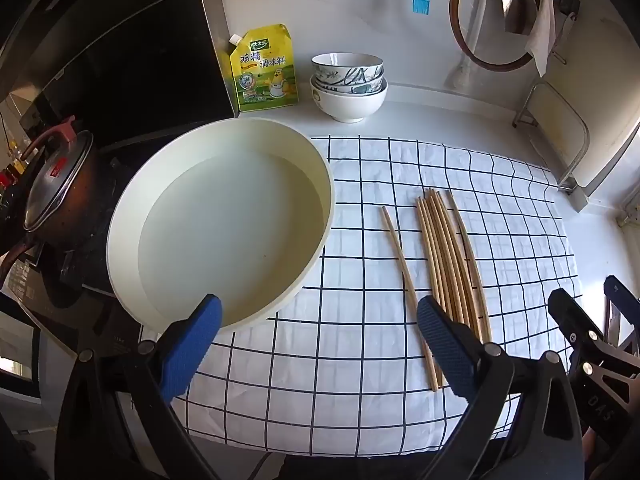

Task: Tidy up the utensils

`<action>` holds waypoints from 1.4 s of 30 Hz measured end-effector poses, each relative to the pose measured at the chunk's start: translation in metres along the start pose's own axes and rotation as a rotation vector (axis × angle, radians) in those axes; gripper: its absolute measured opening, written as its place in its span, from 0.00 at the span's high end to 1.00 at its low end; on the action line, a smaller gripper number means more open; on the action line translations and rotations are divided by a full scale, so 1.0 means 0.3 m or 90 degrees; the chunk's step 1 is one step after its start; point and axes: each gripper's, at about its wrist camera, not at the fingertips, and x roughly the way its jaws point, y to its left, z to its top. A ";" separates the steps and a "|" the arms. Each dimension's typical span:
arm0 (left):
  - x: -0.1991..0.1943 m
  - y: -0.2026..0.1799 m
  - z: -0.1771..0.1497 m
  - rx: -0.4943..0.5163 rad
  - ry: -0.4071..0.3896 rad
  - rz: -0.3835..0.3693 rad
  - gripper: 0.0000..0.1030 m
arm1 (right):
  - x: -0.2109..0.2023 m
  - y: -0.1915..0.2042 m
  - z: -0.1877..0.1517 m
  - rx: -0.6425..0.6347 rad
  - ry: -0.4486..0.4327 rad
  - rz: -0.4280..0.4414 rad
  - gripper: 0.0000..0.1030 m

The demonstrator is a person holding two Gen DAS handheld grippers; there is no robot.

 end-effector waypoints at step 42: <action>-0.003 0.016 0.006 0.004 -0.004 0.009 0.07 | -0.009 0.016 -0.002 -0.003 -0.003 -0.001 0.09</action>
